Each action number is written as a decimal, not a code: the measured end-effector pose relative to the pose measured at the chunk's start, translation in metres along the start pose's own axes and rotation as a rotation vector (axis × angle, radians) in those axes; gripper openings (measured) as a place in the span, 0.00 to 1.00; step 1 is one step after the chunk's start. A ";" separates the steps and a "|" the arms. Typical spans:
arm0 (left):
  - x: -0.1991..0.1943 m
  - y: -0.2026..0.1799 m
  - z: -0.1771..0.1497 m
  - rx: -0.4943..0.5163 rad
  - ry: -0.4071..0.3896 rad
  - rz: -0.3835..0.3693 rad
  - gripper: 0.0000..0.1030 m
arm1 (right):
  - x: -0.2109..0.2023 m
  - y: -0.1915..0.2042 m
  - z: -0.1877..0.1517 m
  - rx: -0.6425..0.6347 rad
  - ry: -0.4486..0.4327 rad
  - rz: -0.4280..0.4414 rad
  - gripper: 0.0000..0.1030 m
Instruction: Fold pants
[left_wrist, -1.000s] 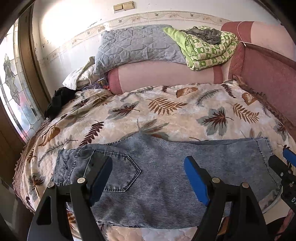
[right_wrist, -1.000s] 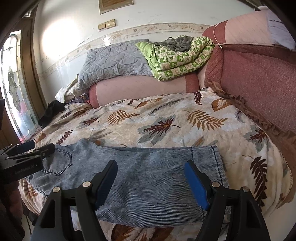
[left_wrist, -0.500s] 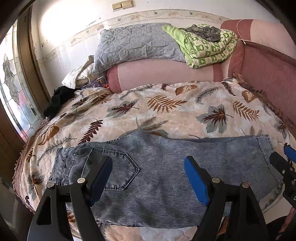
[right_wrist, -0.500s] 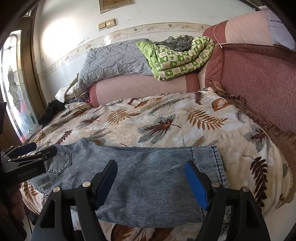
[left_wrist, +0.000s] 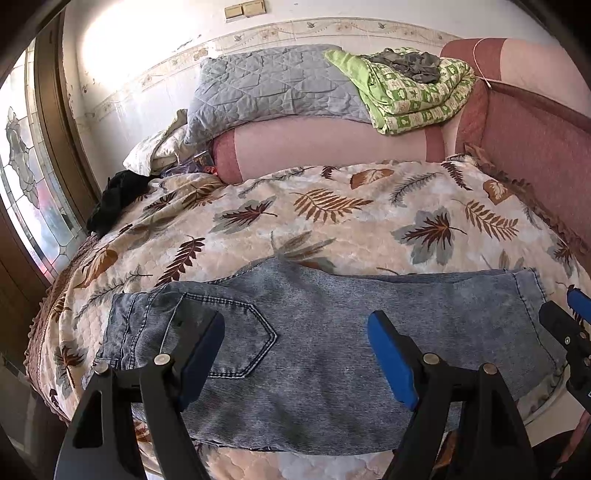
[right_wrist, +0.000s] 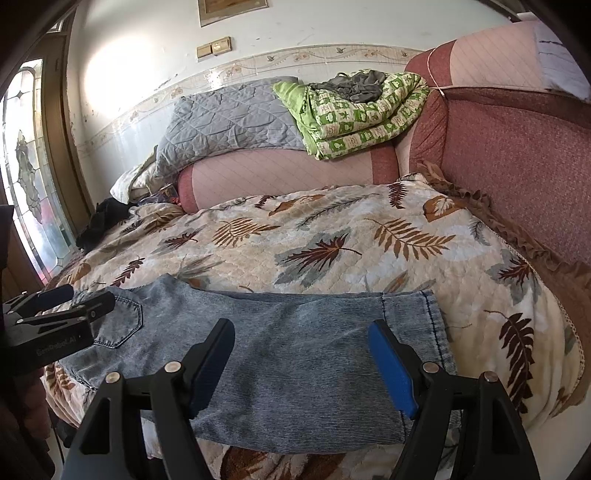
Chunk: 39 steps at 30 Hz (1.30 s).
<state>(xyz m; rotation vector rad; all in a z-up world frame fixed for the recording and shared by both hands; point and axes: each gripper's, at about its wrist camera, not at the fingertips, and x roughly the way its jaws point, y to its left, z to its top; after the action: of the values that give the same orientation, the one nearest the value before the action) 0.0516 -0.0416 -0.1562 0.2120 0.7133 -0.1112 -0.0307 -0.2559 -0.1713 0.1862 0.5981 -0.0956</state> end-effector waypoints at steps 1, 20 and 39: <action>0.000 0.000 0.000 0.001 0.001 0.001 0.78 | 0.000 0.000 0.000 0.000 0.000 0.000 0.76; -0.013 -0.029 0.012 0.073 -0.026 -0.015 0.78 | 0.004 -0.024 0.003 0.092 0.025 -0.047 0.76; -0.016 -0.078 0.023 0.154 -0.040 -0.012 0.78 | 0.021 -0.092 -0.002 0.294 0.153 -0.145 0.76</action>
<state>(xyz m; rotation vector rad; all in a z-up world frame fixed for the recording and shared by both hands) 0.0401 -0.1227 -0.1408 0.3522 0.6665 -0.1818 -0.0280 -0.3462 -0.1982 0.4385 0.7486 -0.3126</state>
